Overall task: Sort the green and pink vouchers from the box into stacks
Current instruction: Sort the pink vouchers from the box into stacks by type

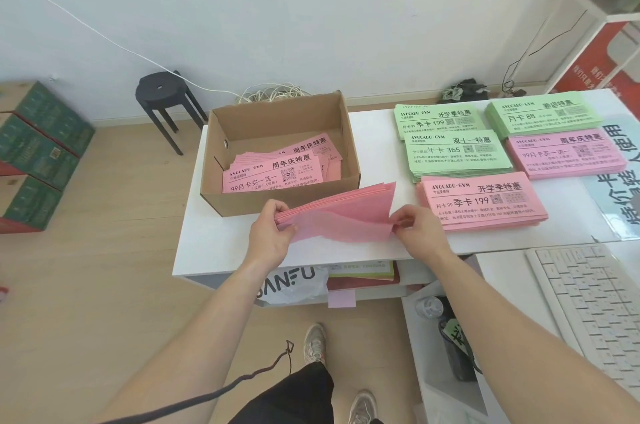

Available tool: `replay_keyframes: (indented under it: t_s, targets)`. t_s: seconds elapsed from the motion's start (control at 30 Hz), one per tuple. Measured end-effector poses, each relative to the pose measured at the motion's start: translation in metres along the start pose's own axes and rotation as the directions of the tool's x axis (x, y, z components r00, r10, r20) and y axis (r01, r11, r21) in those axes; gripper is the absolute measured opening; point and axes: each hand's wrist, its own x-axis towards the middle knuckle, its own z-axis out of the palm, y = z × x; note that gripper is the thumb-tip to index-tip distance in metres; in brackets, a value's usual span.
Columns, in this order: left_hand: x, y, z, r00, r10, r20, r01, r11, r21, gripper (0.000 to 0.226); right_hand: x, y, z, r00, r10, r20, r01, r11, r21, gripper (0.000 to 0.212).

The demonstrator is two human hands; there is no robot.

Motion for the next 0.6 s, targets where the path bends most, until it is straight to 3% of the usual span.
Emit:
replay_keyframes:
  t_s: [0.17,0.6]
  targets:
    - [0.001,-0.005,-0.011,1.0,-0.003,-0.001,0.003,1.0,0.019,0.026,0.004,-0.007,-0.009,0.997,-0.074,-0.029,0.074,0.997,0.014,0.022]
    - [0.002,0.001,-0.018,0.998,-0.016,-0.06,0.017,1.0,0.021,0.027,-0.011,-0.015,-0.087,0.954,0.041,-0.295,0.017,0.981,0.193,0.035]
